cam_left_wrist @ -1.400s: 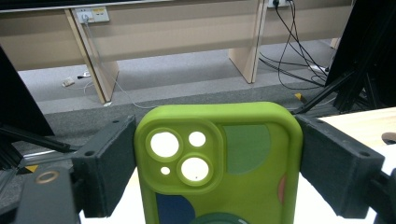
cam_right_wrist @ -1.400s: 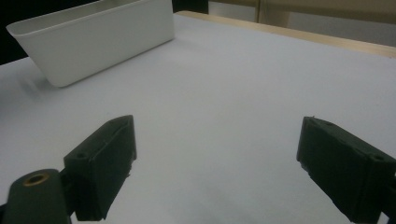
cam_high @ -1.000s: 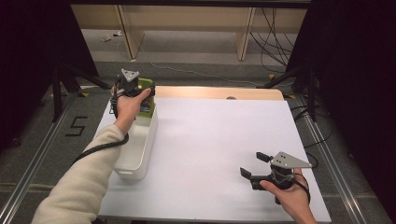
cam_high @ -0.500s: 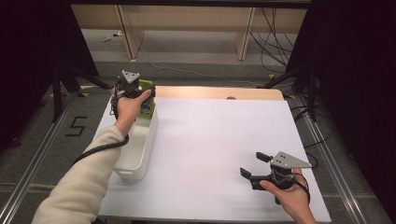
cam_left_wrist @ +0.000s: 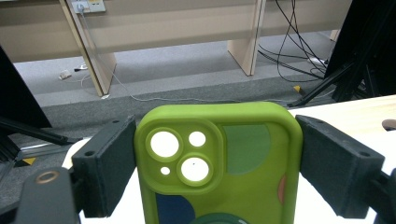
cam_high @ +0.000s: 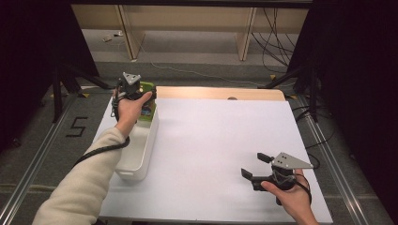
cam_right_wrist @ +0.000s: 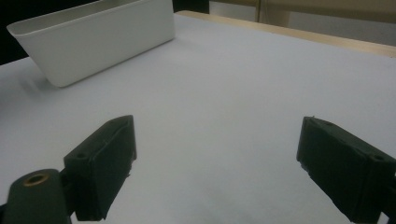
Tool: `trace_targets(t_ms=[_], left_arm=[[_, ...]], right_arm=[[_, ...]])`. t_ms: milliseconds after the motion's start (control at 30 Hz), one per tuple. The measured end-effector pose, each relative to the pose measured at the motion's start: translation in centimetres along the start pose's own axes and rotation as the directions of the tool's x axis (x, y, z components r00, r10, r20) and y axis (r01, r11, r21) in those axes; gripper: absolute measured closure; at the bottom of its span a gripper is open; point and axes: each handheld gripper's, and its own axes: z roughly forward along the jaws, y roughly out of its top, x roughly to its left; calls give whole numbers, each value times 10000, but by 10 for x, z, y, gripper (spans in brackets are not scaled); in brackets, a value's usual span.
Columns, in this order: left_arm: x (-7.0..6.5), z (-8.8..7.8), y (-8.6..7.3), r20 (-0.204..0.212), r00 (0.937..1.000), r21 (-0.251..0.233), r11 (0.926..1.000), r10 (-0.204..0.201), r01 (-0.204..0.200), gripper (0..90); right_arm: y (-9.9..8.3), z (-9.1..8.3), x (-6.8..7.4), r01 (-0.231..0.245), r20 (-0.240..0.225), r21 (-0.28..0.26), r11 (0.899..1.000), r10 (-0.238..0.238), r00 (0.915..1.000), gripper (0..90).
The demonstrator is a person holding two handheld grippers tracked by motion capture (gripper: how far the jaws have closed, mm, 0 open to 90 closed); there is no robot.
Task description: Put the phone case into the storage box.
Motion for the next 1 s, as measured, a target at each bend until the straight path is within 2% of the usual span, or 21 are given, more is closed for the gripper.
trace_targets(t_ms=[1000], left_arm=[[1, 2, -11, 54, 9999, 214, 9997, -94, 93, 158]], right_arm=[[0, 0, 0, 6, 10, 14, 10000, -6, 10000, 130]])
